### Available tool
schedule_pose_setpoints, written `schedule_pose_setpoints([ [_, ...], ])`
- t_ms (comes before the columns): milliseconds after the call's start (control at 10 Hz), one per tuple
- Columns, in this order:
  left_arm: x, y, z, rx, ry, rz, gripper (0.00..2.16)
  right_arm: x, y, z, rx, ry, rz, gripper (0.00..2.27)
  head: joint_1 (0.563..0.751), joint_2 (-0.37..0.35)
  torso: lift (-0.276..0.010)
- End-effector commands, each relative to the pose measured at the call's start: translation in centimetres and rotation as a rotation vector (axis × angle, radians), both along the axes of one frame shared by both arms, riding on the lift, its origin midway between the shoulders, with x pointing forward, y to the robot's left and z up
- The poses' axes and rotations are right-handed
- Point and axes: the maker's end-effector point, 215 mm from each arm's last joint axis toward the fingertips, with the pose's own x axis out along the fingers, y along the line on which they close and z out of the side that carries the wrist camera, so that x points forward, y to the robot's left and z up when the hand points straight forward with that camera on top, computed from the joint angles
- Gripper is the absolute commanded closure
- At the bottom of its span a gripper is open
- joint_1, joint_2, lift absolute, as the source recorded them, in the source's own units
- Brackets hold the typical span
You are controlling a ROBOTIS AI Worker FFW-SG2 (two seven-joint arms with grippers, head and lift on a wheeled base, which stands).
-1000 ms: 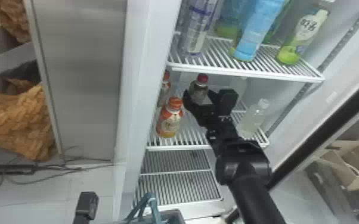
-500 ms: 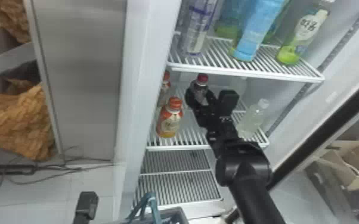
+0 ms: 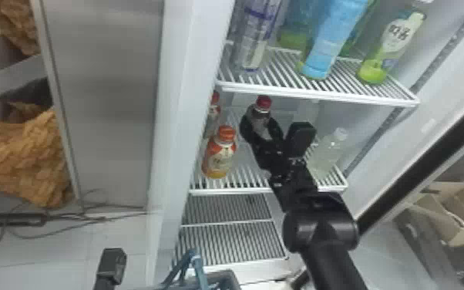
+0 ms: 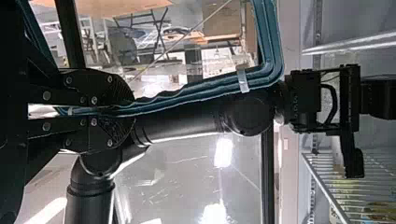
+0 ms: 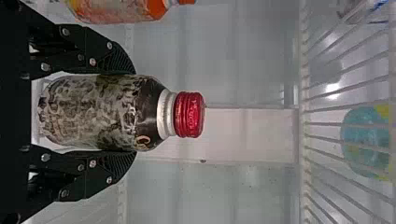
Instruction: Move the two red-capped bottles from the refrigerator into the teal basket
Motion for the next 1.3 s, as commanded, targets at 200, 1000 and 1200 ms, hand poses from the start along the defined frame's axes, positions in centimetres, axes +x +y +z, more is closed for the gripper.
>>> schedule_pose_setpoints([
  [200, 0.0, 0.1, 0.0, -0.001, 0.0, 0.003, 1.08, -3.5, 0.2, -0.1, 0.039, -0.005, 0.011, 0.65, 0.695, -0.35, -0.228],
  [1000, 0.0, 0.1, 0.0, -0.003, 0.001, 0.003, 1.08, -11.8, -0.1, 2.6, 0.082, 0.006, 0.034, 0.65, 0.695, -0.35, -0.228],
  [1200, 0.0, 0.0, 0.1, -0.005, -0.001, 0.001, 1.08, -13.7, 1.0, 4.3, 0.084, 0.009, 0.061, 0.65, 0.695, -0.35, -0.228],
])
